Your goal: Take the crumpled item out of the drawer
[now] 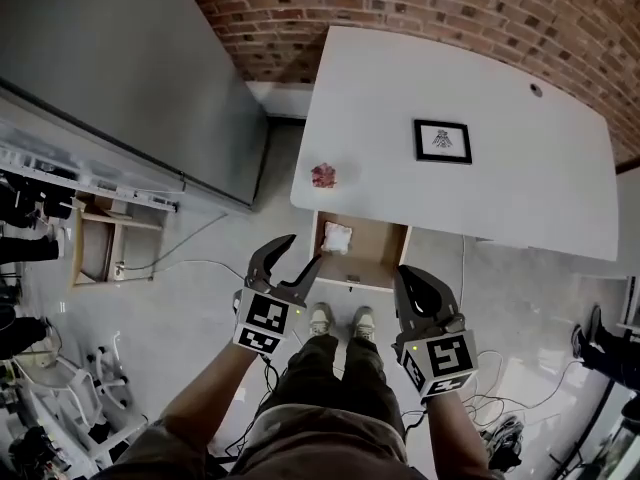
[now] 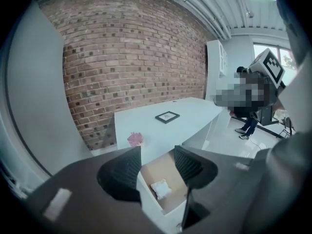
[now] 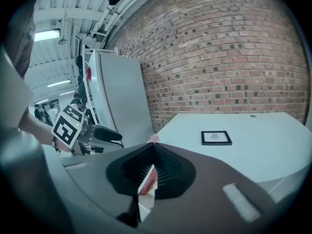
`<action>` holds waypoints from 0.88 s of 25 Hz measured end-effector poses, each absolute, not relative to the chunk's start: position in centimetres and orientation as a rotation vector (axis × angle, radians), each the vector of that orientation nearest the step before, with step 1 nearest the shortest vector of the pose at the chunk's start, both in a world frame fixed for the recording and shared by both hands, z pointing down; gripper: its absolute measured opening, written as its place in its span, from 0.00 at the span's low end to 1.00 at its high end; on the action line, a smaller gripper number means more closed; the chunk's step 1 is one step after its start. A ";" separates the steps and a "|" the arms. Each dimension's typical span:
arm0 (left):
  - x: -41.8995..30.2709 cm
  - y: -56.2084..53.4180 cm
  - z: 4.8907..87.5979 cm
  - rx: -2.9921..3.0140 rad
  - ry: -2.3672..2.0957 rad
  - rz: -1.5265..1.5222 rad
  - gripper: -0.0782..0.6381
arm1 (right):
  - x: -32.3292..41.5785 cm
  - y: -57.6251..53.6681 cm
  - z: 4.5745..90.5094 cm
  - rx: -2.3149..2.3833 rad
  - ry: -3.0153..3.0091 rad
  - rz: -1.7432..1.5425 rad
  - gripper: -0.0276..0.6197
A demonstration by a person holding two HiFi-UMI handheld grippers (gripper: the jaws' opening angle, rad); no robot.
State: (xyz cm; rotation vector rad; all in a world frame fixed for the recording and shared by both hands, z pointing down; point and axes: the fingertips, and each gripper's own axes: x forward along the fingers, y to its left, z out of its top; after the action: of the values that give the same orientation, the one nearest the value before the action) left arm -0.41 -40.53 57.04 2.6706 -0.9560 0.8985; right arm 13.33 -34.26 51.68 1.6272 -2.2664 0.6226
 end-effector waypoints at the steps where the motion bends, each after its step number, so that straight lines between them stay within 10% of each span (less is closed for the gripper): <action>1: -0.4 -40.6 58.4 2.658 -0.941 0.914 0.41 | 13.1 -34.4 52.8 1.622 -2.262 0.635 0.09; 22: 6.0 -42.4 87.1 2.422 -0.712 1.111 0.41 | 14.0 -36.5 74.7 1.586 -2.146 0.854 0.09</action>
State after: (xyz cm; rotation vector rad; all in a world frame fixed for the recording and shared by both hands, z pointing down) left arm 5.95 -42.41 87.07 2.4225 -0.7116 1.1106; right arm 13.97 -36.55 74.73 1.5860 -2.1461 0.8538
